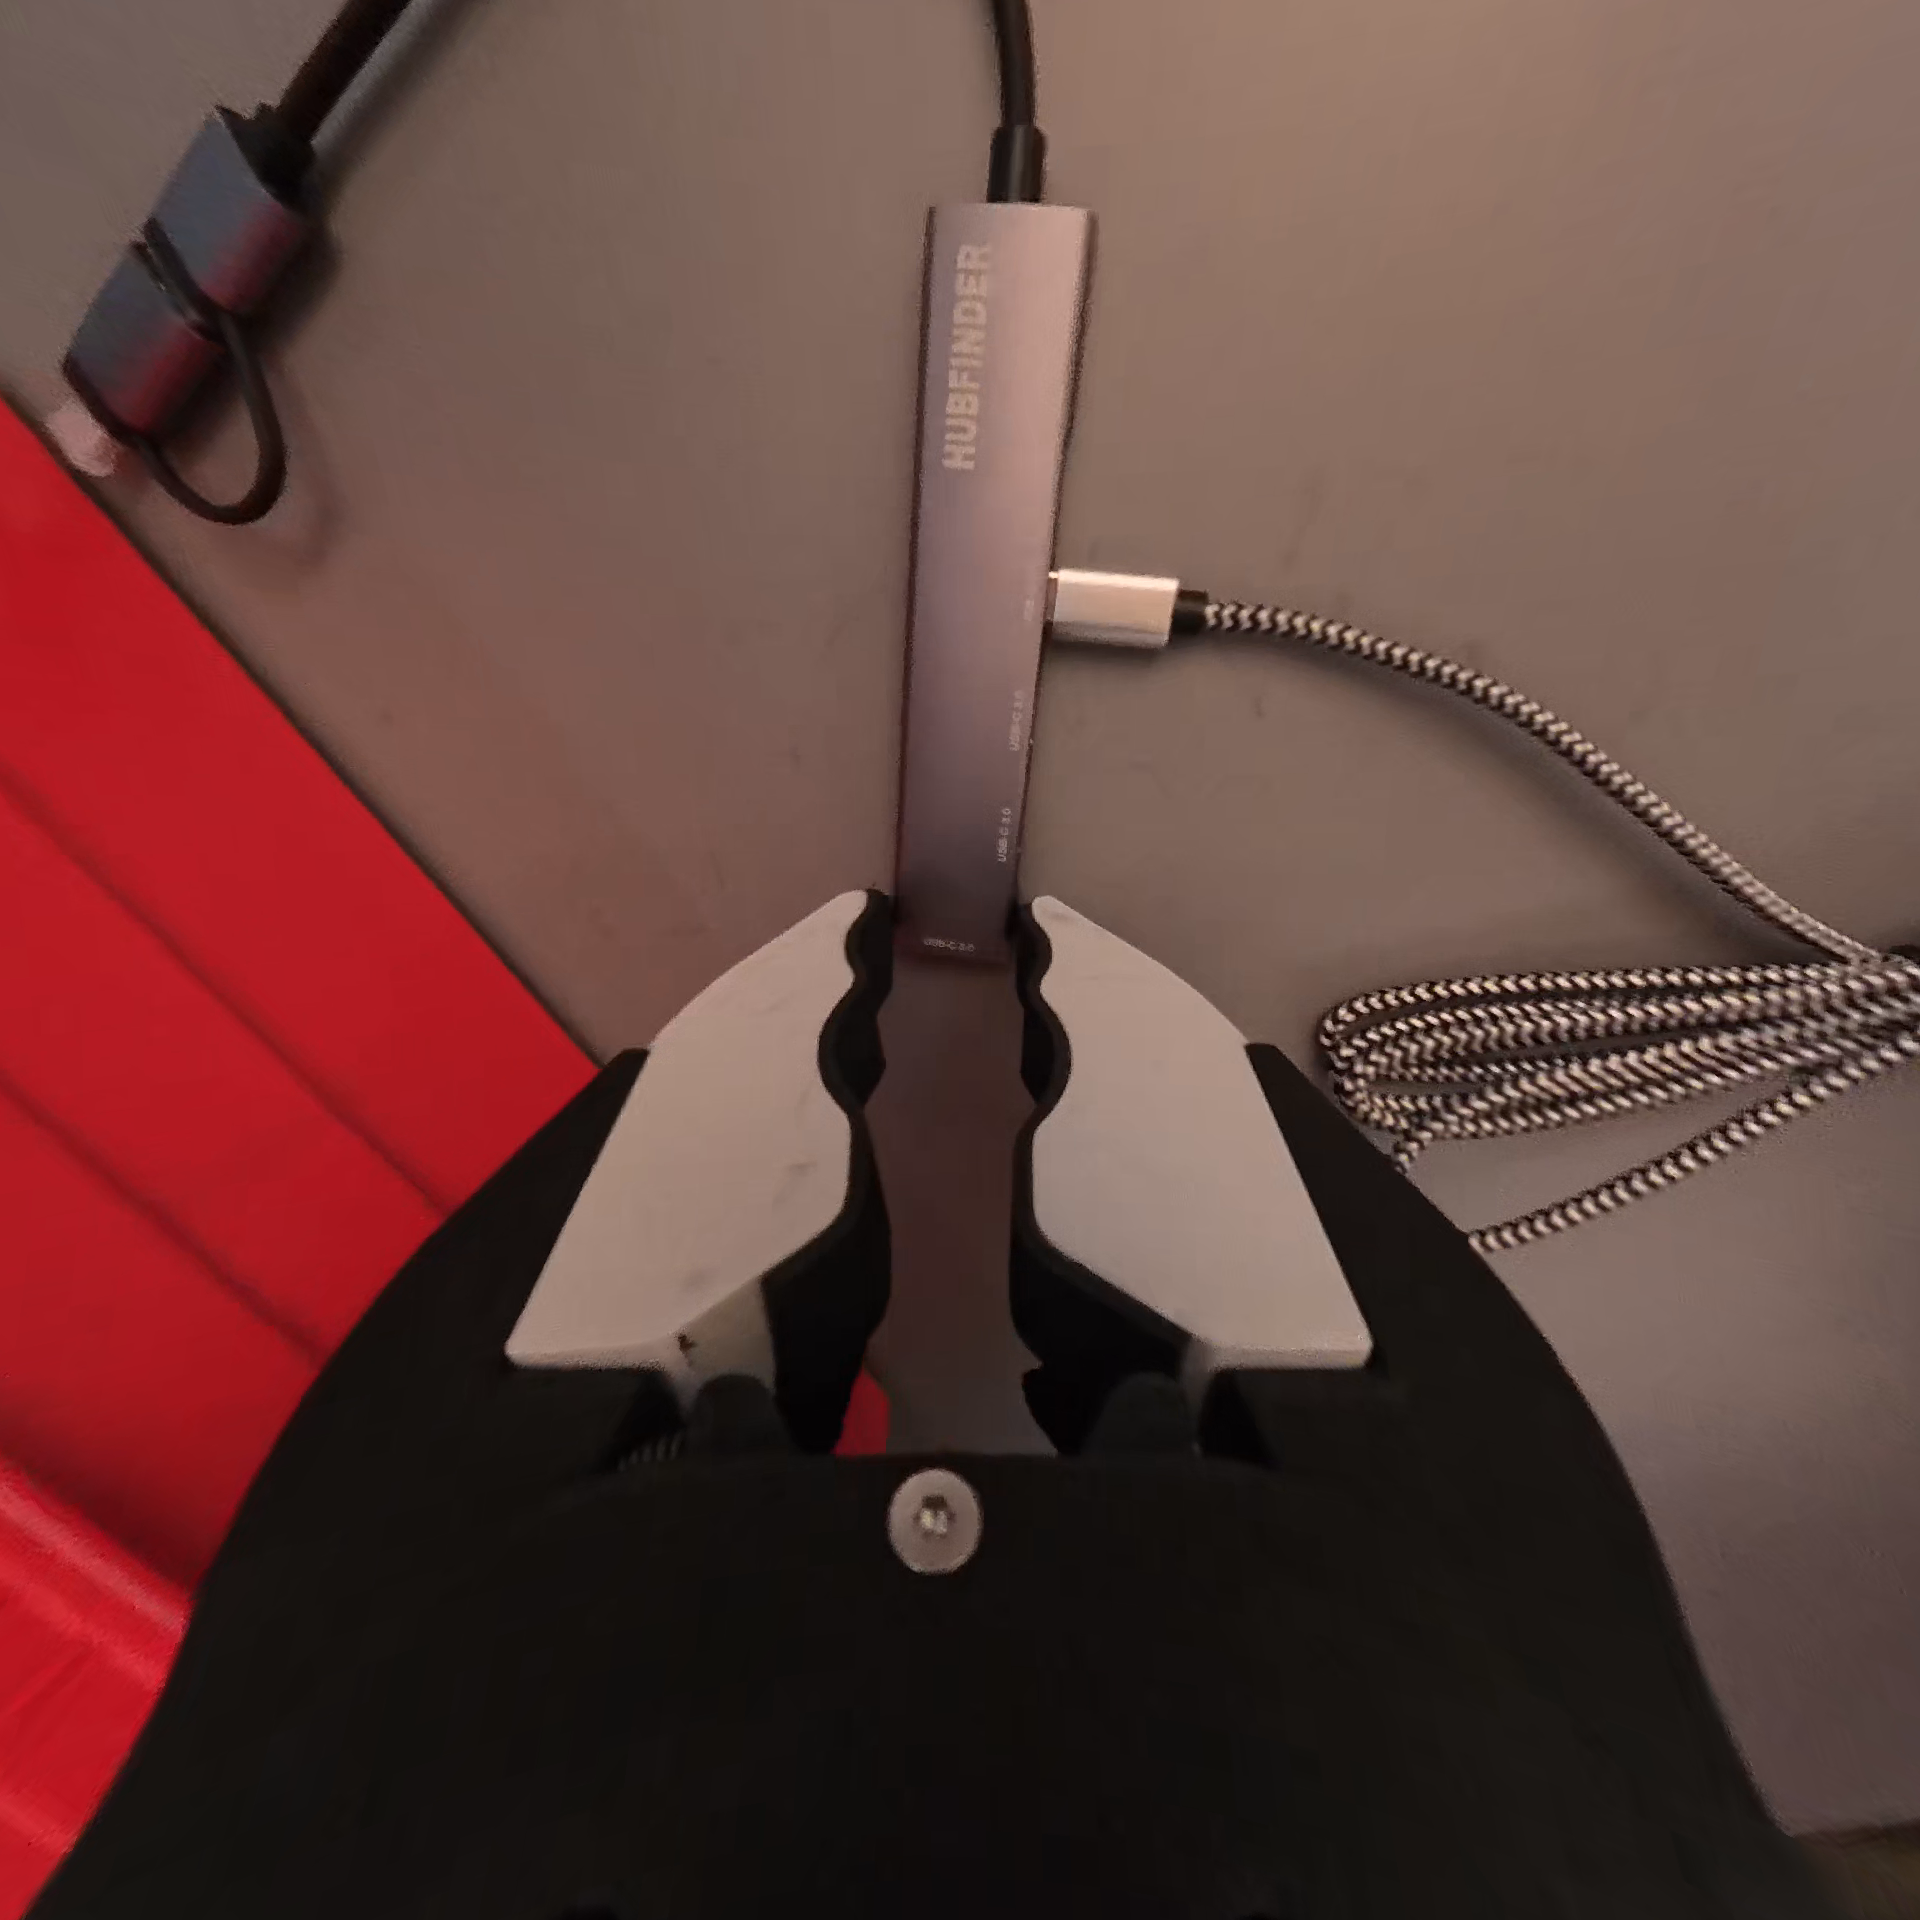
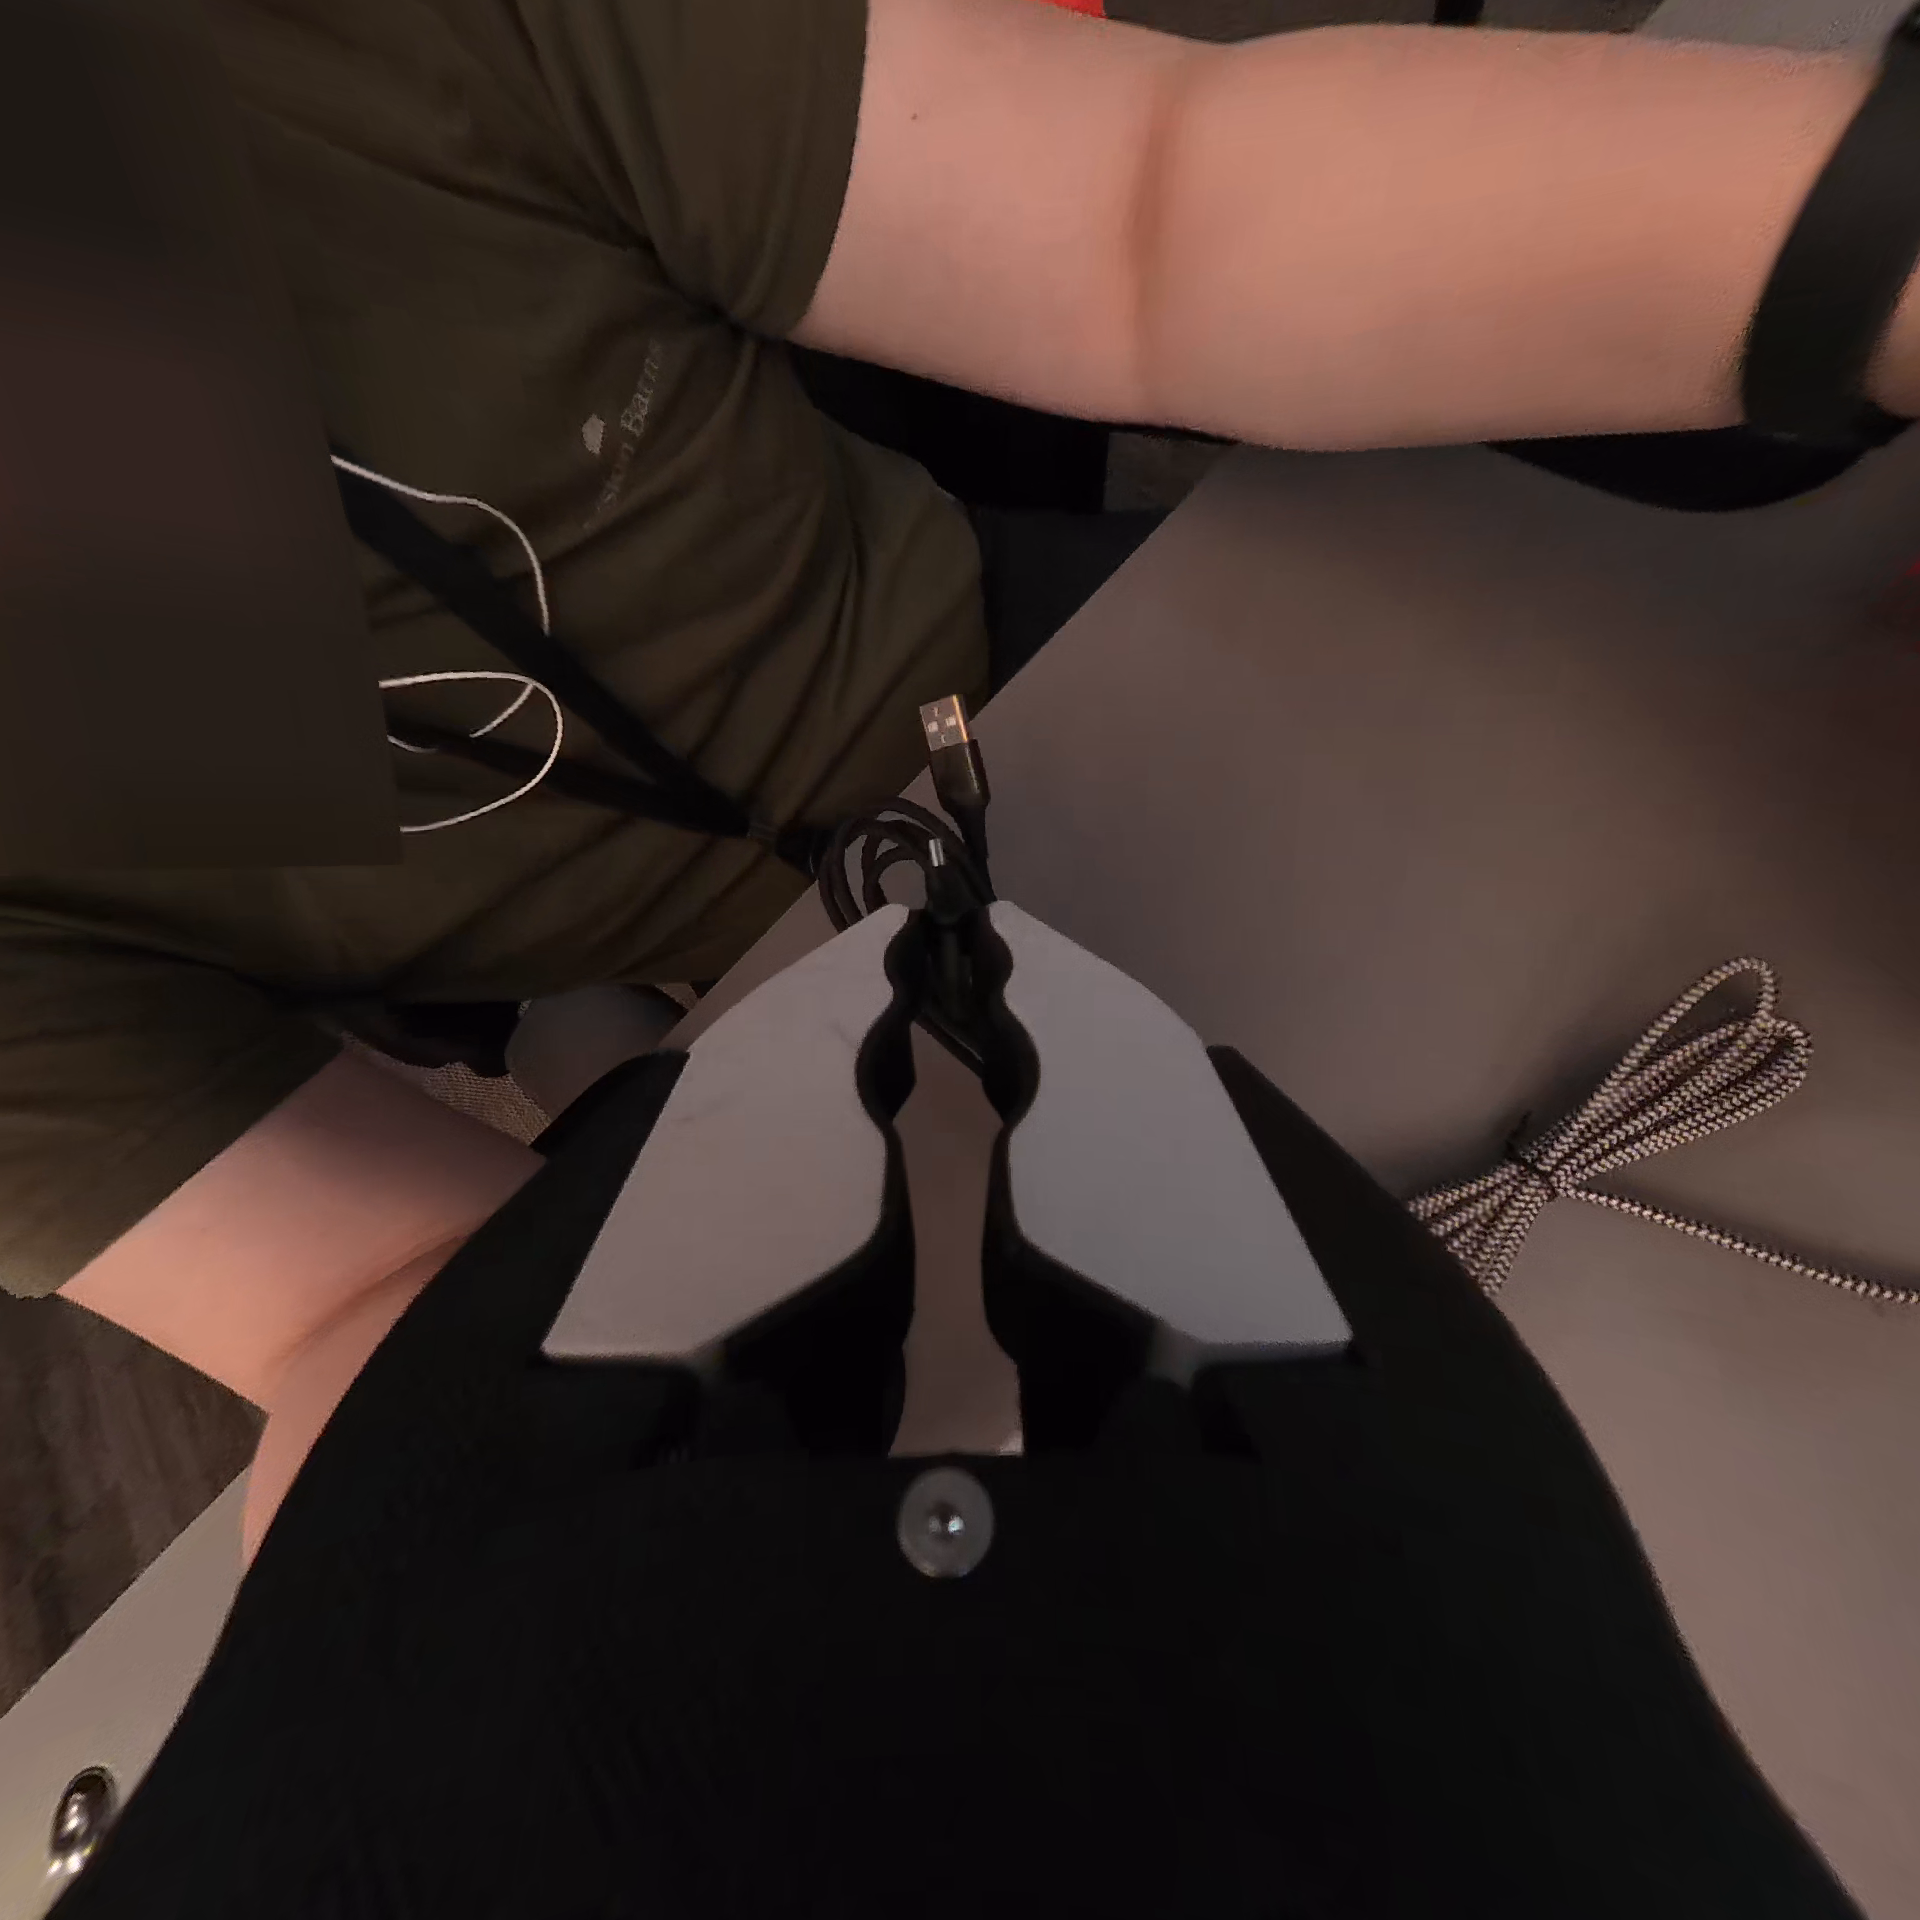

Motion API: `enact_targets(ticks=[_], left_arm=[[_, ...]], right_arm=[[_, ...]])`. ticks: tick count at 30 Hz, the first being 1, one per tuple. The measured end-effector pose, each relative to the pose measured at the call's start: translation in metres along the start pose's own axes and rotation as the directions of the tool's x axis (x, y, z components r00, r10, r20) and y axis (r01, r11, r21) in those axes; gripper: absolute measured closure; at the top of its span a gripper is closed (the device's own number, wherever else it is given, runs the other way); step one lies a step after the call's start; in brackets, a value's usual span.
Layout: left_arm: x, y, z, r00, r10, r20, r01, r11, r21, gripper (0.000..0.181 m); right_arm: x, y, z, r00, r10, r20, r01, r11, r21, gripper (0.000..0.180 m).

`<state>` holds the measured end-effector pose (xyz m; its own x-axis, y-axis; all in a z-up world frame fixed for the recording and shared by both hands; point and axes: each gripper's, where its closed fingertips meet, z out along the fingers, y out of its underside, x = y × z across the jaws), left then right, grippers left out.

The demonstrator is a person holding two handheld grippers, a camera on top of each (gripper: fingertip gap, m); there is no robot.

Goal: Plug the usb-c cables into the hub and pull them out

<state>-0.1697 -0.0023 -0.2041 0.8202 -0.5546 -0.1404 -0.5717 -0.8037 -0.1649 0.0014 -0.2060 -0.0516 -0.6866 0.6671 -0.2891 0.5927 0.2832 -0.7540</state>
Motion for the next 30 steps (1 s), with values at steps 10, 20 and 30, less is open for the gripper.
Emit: enact_targets(ticks=[10, 20, 30], left_arm=[[0.022, -0.003, -0.001, 0.991, 0.055, -0.126, -0.053, 0.998, 0.02, 0.157], [0.022, -0.008, -0.004, 0.995, 0.099, -0.009, -0.097, 0.989, 0.115, 0.158], [0.01, 0.009, -0.085, 0.997, 0.073, -0.008, -0.067, 0.952, 0.299, 0.159]], right_arm=[[-0.01, -0.006, -0.008, 0.998, -0.062, -0.013, 0.062, 0.998, 0.032, 0.172], [-0.002, -0.005, -0.006, 0.999, -0.035, -0.027, 0.036, 0.999, 0.02, 0.171], [0.028, -0.008, -0.018, 0.987, 0.031, -0.155, -0.02, 0.997, 0.073, 0.172]])
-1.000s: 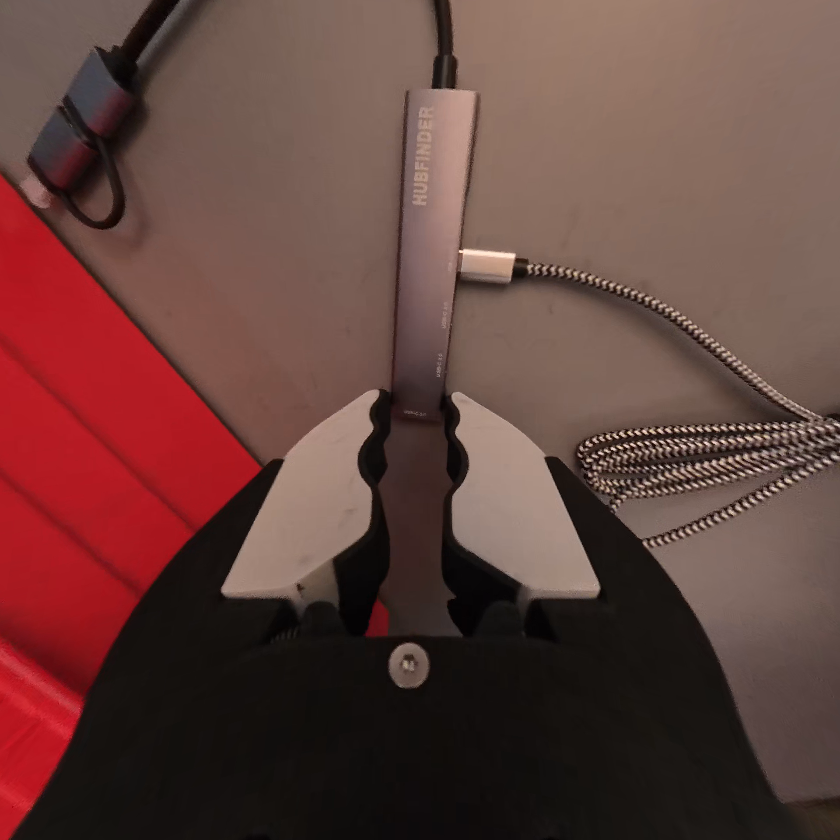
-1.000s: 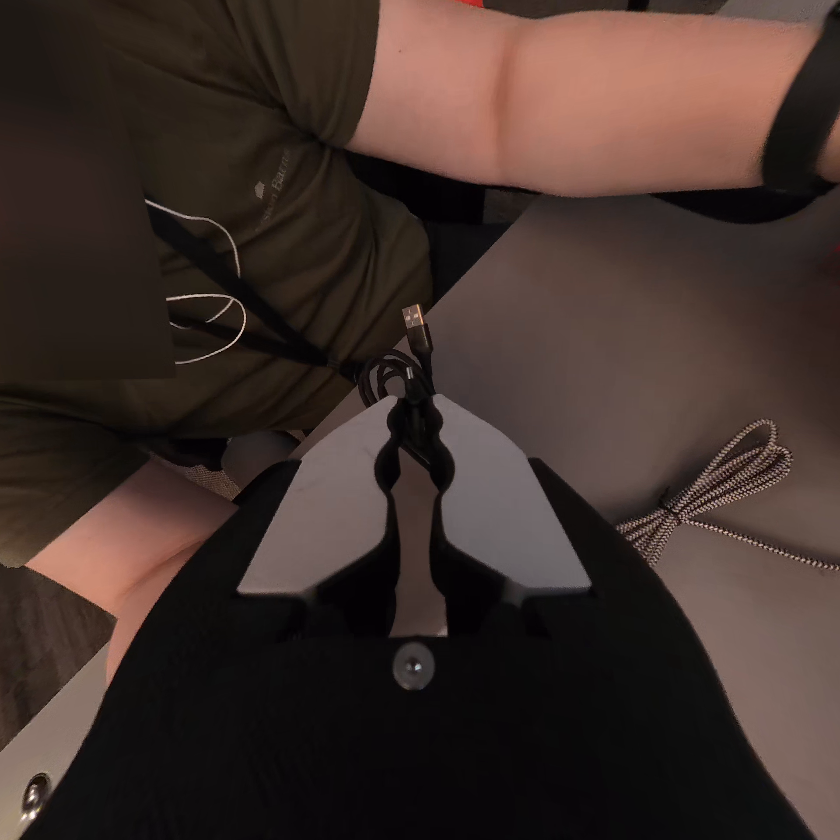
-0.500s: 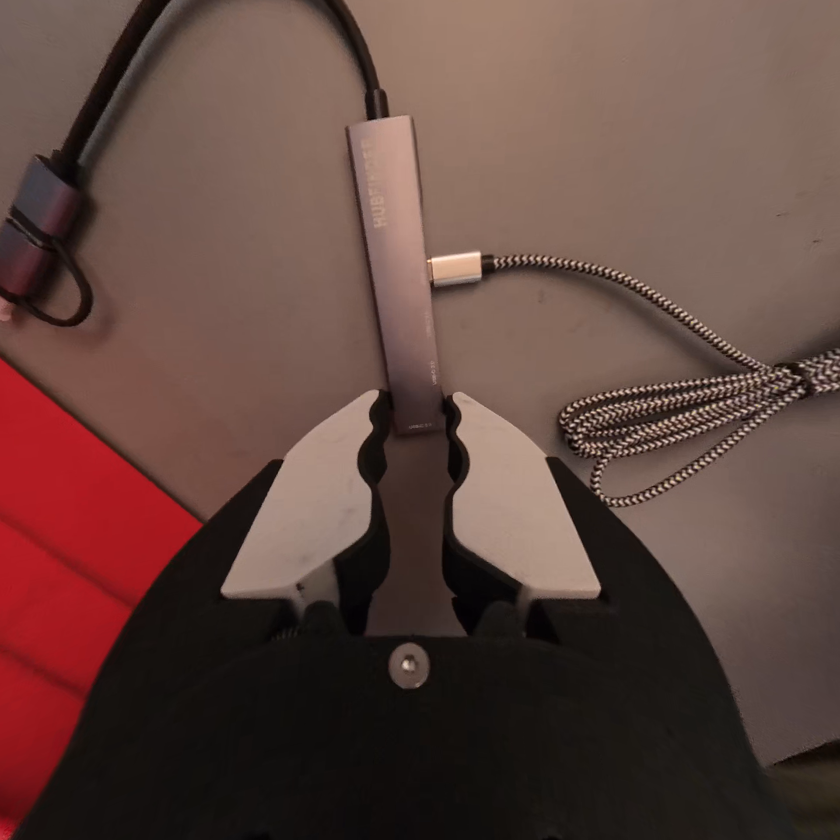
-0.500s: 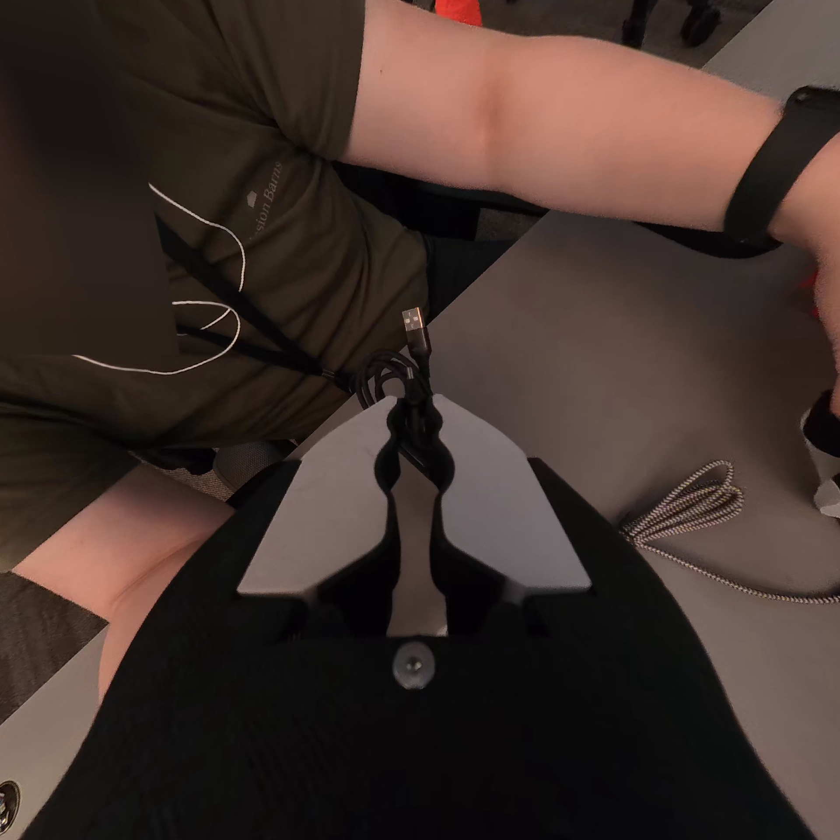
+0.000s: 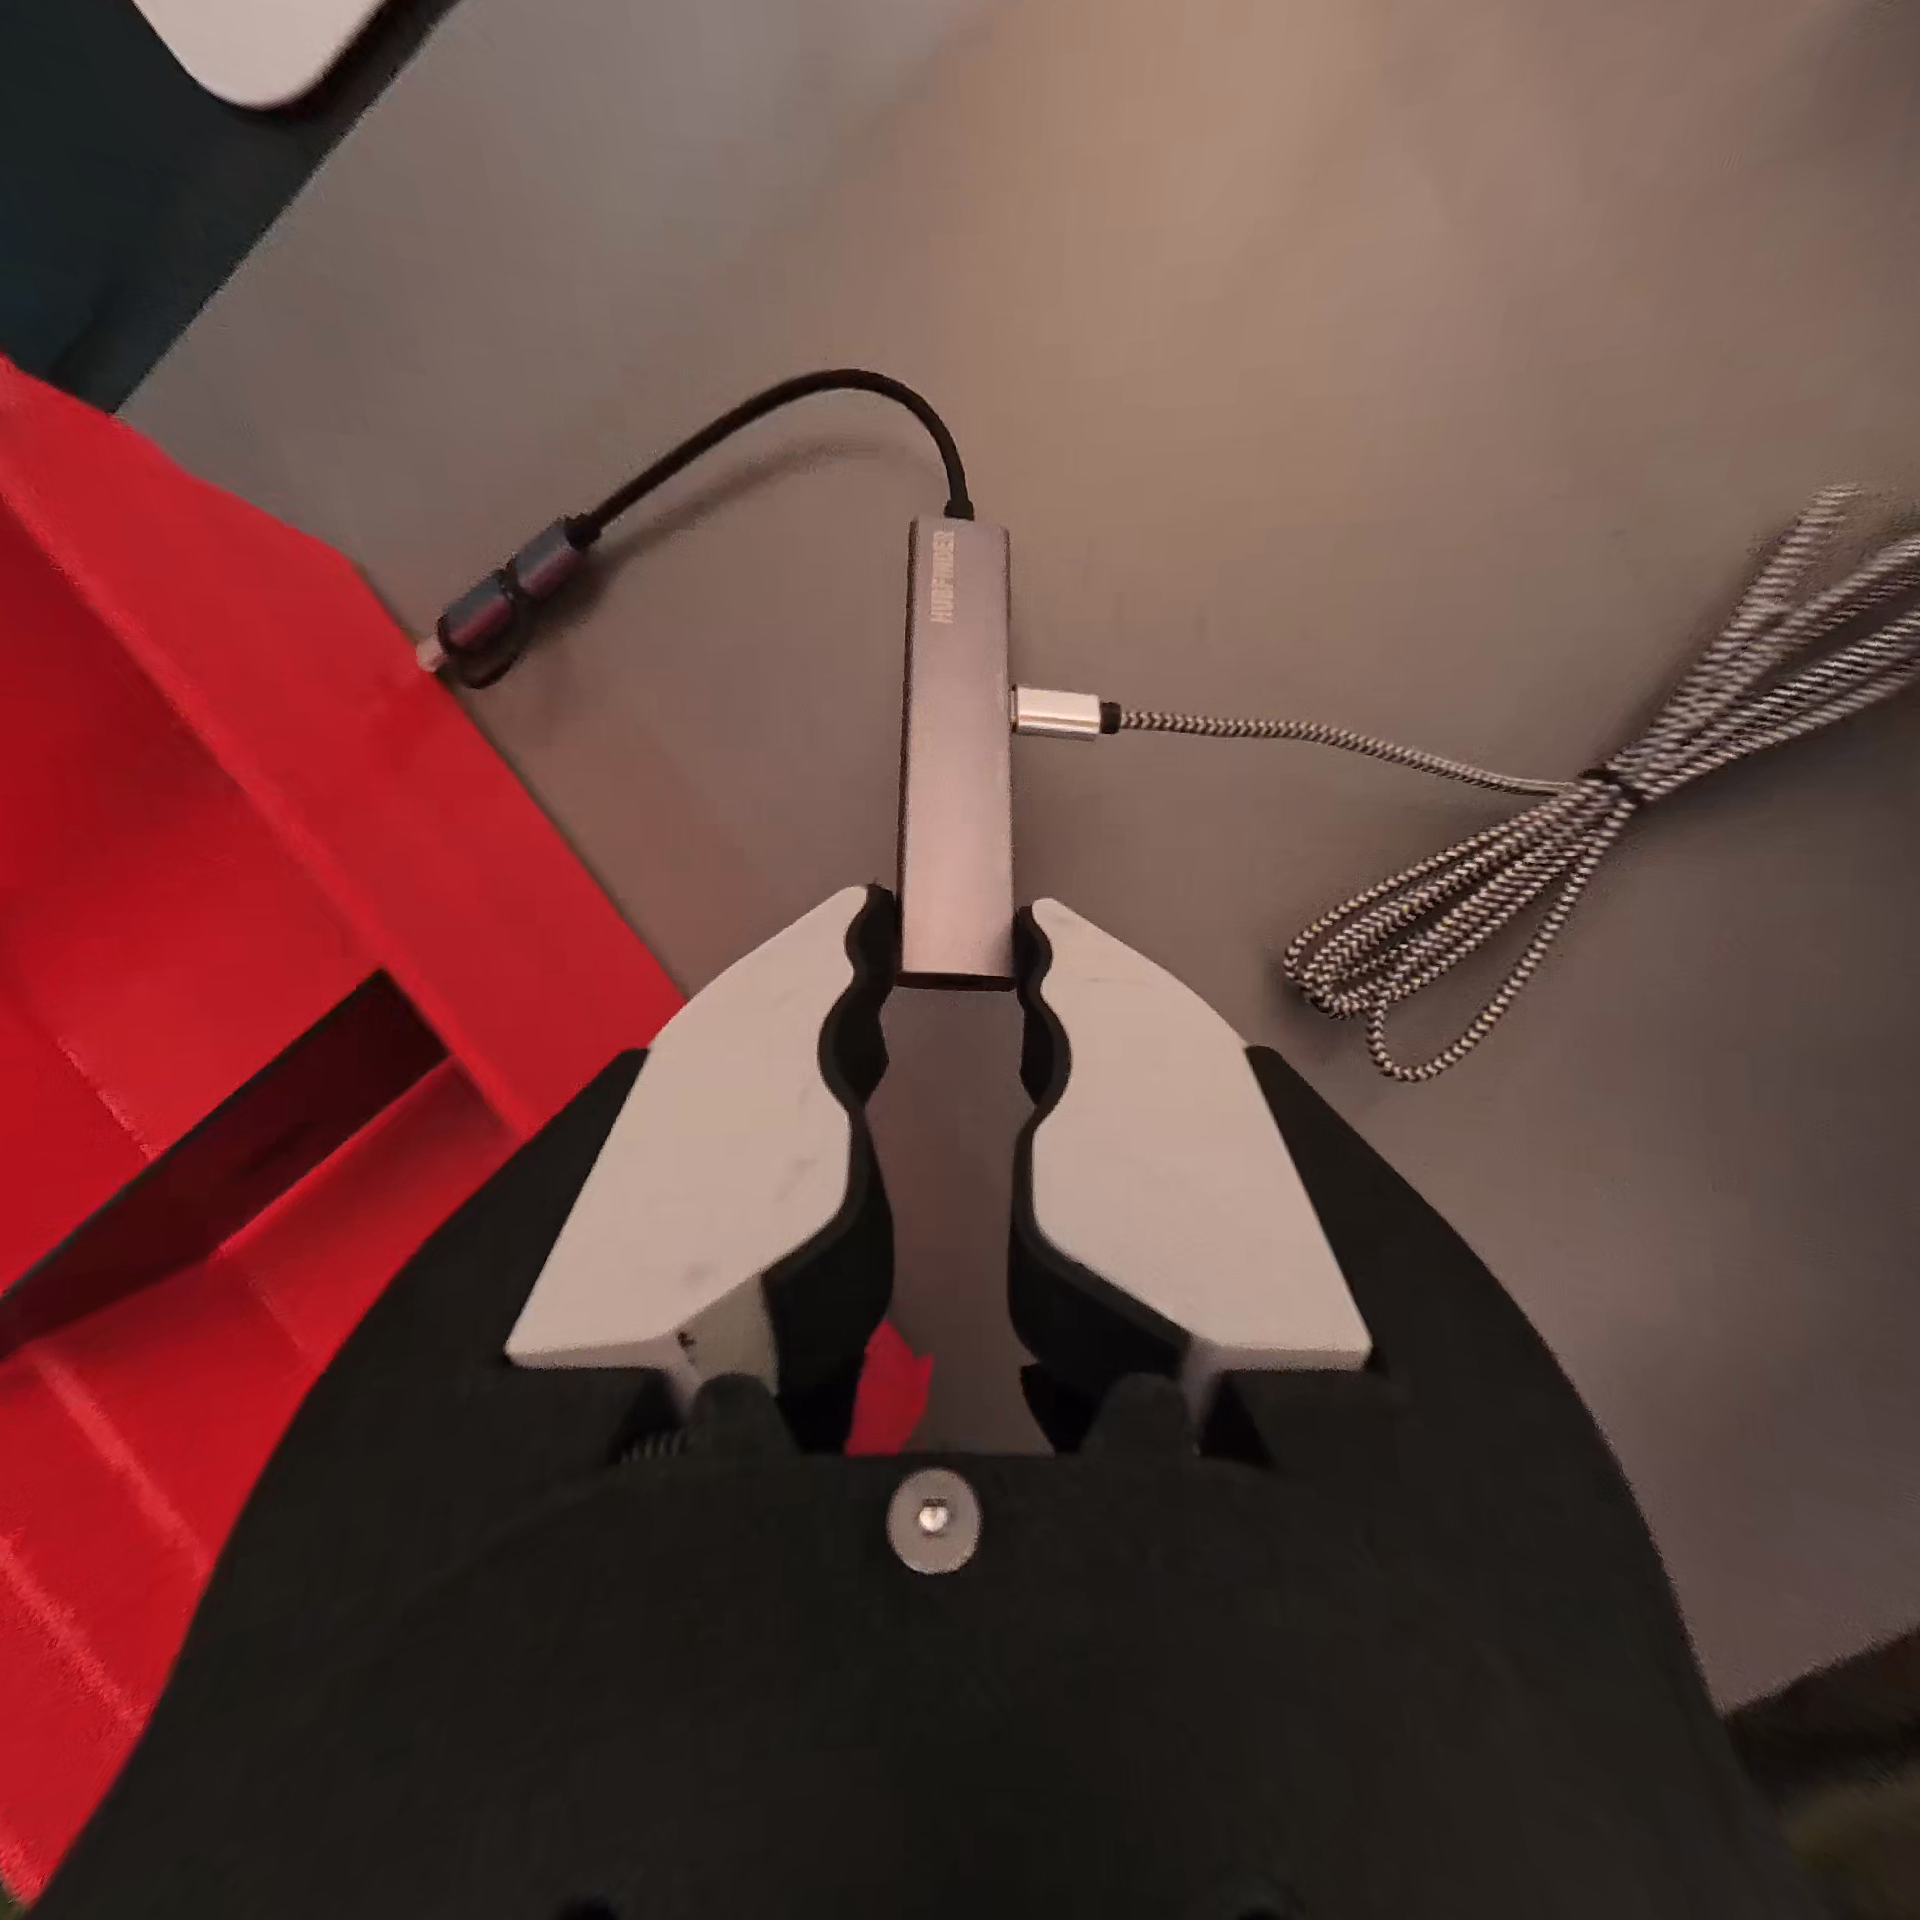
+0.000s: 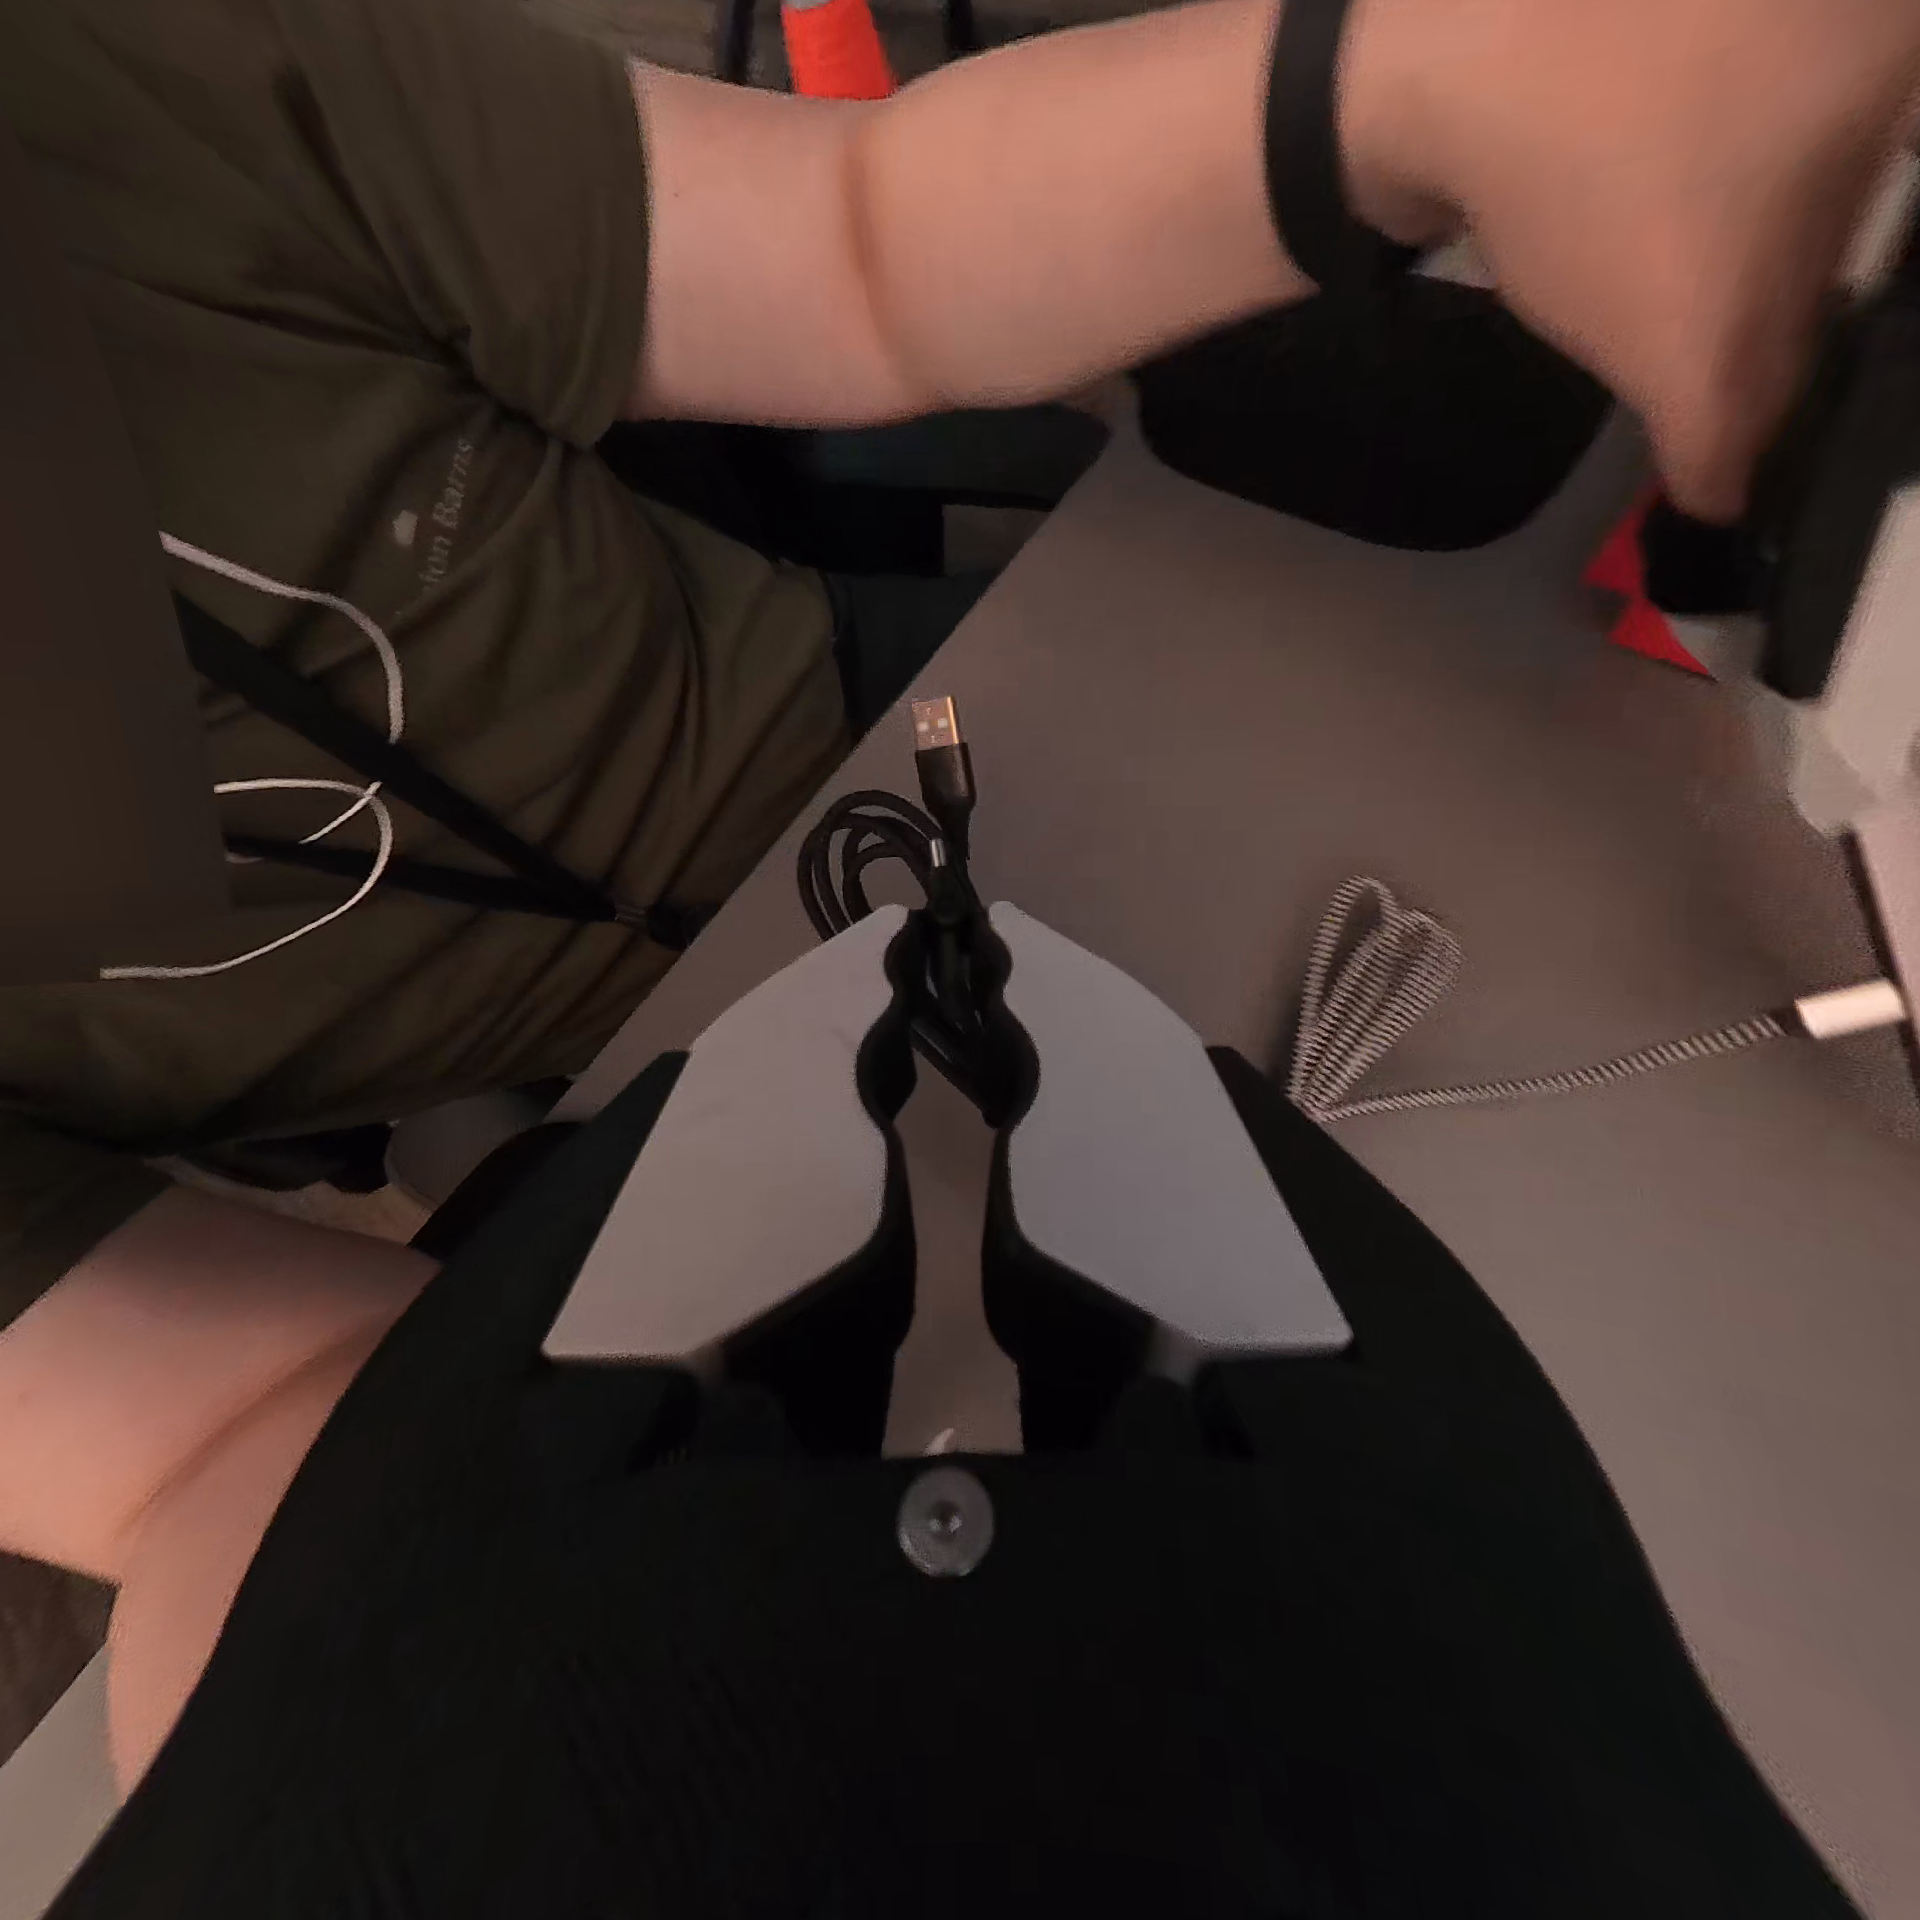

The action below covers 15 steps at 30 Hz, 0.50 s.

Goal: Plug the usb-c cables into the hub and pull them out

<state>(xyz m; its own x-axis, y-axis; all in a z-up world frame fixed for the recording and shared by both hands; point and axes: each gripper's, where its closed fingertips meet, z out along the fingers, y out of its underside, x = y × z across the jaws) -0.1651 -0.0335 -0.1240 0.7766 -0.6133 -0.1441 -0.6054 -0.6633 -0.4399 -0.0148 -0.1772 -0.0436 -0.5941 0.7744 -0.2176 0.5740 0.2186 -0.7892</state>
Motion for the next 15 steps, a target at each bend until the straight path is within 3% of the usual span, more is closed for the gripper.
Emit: enact_targets(ticks=[8, 12, 15], left_arm=[[0.001, 0.022, -0.059, 0.997, -0.018, 0.076, 0.012, 0.997, 0.075, 0.159], [0.0, 0.033, -0.081, 0.994, -0.016, 0.106, 0.009, 0.998, 0.068, 0.159], [-0.006, 0.038, -0.093, 0.992, -0.012, 0.126, 0.006, 0.999, 0.05, 0.159]], right_arm=[[0.068, -0.01, 0.008, 0.947, 0.146, -0.286, -0.142, 0.989, 0.036, 0.172], [0.085, 0.004, 0.034, 0.925, 0.183, -0.331, -0.221, 0.972, -0.08, 0.171], [0.081, 0.007, 0.052, 0.946, 0.199, -0.258, -0.233, 0.966, -0.111, 0.172]])
